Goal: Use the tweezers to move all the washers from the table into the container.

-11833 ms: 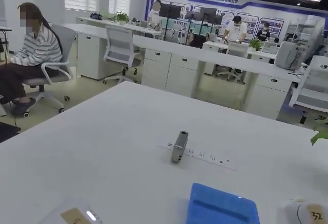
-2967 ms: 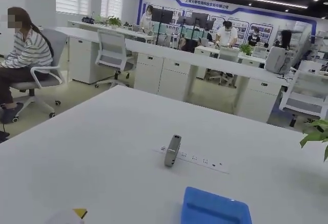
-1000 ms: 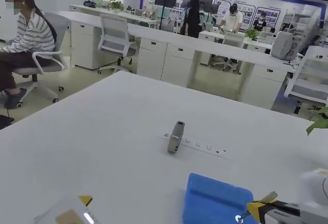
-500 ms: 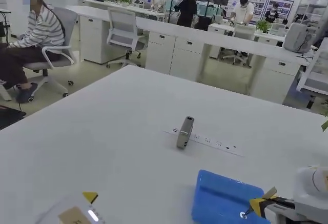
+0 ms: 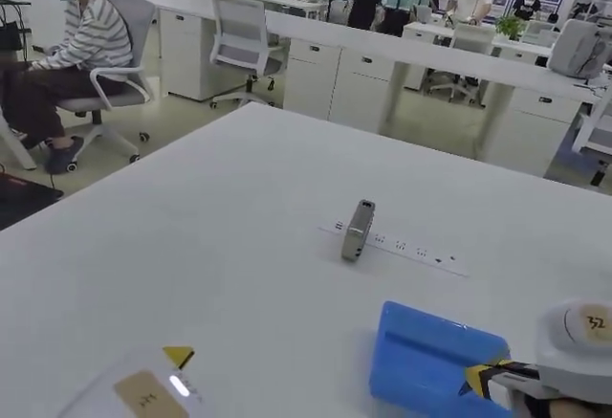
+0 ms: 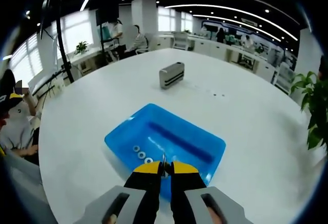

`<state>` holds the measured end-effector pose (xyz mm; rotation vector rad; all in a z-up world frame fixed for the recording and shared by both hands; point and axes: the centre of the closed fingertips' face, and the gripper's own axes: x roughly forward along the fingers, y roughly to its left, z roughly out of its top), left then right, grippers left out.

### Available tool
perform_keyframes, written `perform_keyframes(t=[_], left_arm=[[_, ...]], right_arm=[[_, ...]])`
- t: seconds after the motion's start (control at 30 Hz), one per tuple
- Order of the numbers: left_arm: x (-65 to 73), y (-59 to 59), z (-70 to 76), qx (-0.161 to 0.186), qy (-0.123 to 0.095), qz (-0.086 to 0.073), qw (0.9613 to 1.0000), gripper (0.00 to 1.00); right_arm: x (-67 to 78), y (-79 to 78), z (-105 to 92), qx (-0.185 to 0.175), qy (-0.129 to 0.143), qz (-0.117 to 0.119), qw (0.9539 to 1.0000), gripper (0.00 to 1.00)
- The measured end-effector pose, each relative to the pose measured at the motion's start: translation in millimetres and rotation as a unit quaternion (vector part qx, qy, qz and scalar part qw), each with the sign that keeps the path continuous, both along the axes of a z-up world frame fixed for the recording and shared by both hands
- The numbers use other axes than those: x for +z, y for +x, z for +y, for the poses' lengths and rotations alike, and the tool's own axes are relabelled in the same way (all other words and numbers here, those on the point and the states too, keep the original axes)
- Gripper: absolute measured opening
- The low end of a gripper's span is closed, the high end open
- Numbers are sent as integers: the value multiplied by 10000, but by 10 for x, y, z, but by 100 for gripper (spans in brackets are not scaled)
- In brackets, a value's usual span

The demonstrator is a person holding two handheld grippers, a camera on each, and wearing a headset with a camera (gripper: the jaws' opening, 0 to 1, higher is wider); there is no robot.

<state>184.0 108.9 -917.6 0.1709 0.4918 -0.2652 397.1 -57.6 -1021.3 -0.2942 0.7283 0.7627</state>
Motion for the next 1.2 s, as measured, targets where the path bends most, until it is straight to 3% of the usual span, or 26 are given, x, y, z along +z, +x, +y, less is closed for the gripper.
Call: perform_keyframes(t=[0.23,0.6,0.77,0.97,1.1,1.2], left_arm=[[-6,16,-2,-34,-20,-10,10000,84],[36,55,-23,-40,-92,-86,9999,84],[159,96,-134,-225,-493,-201,9983,82],[303,155,-256,-637,-391,-333,9966,80],[410,202,-373,-1026,-490,-434,9926,69],[430,234,-425,-1170,-606,-355,9906,66]], right_arm=[[-71,2,-8,-4,-49,73,10000,2],[-59,20,-30,-42,-39,84,9999,3],[80,19,-51,-80,51,-72,9999,3],[350,-91,19,44,293,-284,9992,3],[586,-349,171,375,539,-467,9968,3],[644,-582,256,758,528,-460,9947,3]])
